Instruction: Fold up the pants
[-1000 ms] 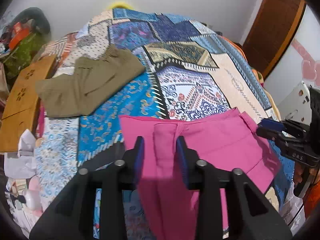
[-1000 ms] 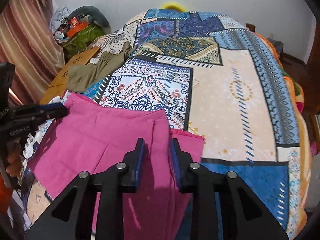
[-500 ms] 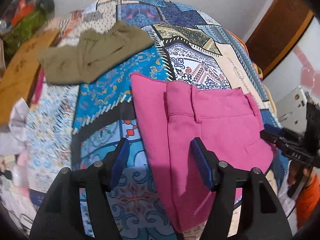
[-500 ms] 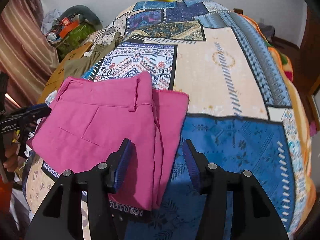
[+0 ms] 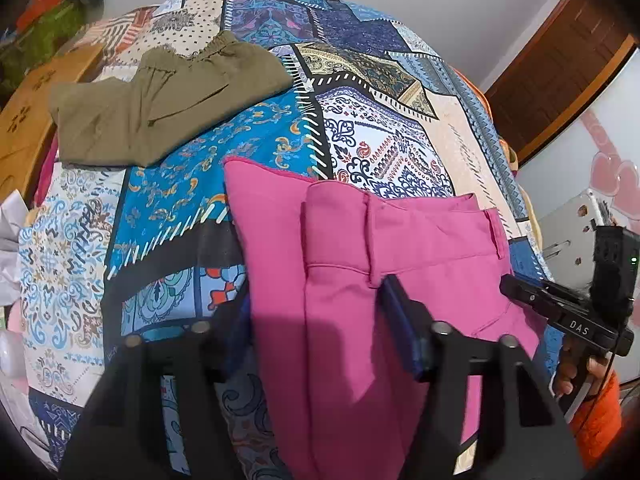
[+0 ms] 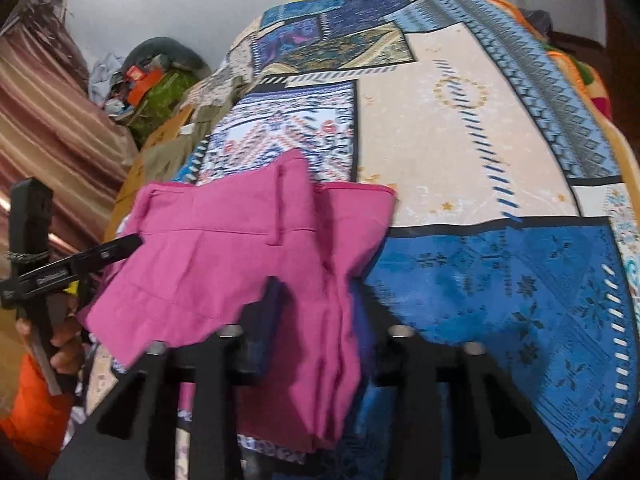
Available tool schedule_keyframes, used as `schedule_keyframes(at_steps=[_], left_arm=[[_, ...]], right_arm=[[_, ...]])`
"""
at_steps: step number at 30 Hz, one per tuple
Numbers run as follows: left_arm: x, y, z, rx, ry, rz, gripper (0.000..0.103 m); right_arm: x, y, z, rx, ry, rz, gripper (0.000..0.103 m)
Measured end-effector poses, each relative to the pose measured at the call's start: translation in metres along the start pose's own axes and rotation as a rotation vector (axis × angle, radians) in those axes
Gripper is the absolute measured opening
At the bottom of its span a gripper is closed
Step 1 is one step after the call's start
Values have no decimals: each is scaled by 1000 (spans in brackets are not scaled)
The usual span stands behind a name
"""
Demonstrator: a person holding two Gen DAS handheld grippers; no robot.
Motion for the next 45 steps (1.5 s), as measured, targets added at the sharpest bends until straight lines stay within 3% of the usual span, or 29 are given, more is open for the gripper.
schedule_keyframes(at_steps=[4, 7, 10, 17, 22, 24, 29, 33, 38, 42, 44, 45], left_arm=[[1, -14, -4, -79, -46, 65, 34], [4, -26, -8, -167, -95, 148, 27], [4, -29, -19, -185, -129, 191, 21], [-14, -18, -53, -191, -210, 176, 17], [-24, 8, -48, -181, -162, 138, 18], [-23, 18, -39, -176, -129, 123, 18], [-18, 34, -26, -143, -107, 85, 20], [-17, 33, -23, -149, -112, 99, 21], [-18, 34, -19, -152, -116, 93, 22], [-19, 33, -18, -152, -122, 97, 22], [-20, 31, -19, -160, -126, 103, 22], [-21, 30, -20, -163, -134, 103, 21]], right_arm=[[-4, 13, 0, 83, -1, -96, 14], [-8, 17, -3, 121, -19, -136, 7], [-14, 18, -9, 124, -41, -145, 5], [-44, 40, -26, 142, -92, -216, 2], [-69, 57, -30, 158, -156, -223, 3], [-73, 56, -18, 133, -115, -195, 4], [-64, 48, 23, 62, 21, -127, 43], [-58, 47, 49, 99, 73, -163, 51], [-60, 38, 60, 44, 51, -130, 58], [-65, 39, 63, 37, 40, -147, 50], [-68, 41, 65, 19, 37, -154, 25], [-70, 44, 66, 12, 43, -154, 22]])
Point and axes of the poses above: each gripper's, at about its wrist camera, not at the fingertips, and z roughly the way its jaws point, y to its left, x to its underside, the point moved 3 cm from there along z, roughly the way its jaws point, and after that the axes turned 7 degrees about -z, right-handed, at the moved point
